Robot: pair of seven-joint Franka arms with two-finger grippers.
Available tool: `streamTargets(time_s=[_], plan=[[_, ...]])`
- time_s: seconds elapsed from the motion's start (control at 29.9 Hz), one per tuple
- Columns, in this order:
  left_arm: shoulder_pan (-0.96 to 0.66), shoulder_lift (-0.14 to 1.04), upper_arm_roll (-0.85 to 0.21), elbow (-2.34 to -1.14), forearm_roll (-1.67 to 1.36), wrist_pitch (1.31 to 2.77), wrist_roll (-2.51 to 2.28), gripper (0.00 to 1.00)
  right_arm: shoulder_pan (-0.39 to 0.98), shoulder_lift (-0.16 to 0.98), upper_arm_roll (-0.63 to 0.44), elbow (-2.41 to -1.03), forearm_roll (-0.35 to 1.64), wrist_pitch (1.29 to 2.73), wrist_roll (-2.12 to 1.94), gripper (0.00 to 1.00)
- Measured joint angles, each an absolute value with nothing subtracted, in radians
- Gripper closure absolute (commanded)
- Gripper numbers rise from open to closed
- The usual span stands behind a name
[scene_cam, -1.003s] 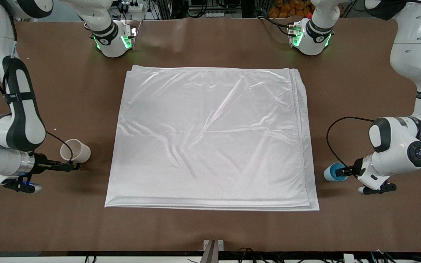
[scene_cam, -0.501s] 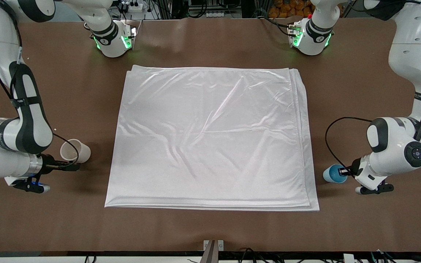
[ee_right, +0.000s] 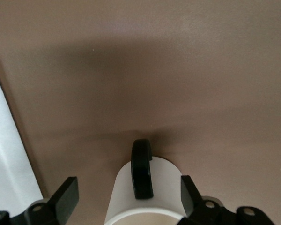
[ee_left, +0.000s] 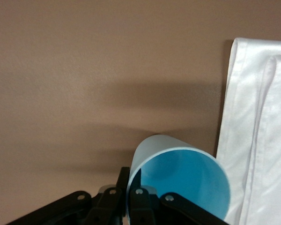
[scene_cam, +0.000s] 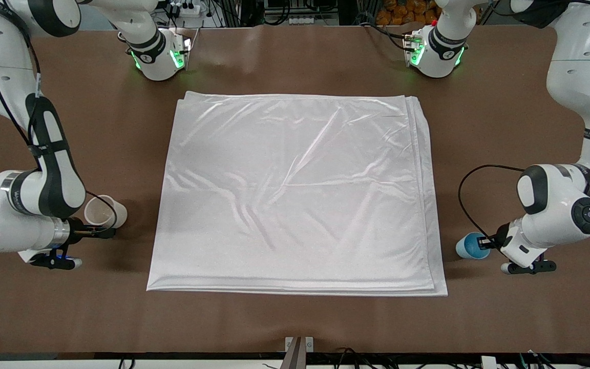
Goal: Place blue cup into white mug on cloth
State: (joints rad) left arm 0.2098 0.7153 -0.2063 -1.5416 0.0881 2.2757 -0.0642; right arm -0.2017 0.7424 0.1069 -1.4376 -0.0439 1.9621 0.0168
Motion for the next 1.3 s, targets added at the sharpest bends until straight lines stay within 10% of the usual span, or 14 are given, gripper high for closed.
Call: streamTargets(time_s=[0.33, 1.3], plan=[[0.217, 0.673, -0.209, -1.529, 0.088, 2.277, -0.012, 1.0, -0.207, 0.757, 0.104, -1.438, -0.045, 1.964, -0.042, 0.89], [0.207, 0.528, -0.278, -1.527, 0.088, 2.208, -0.009, 1.0, -0.17, 0.739, 0.195, -1.406, -0.043, 1.872, 0.147, 0.94]])
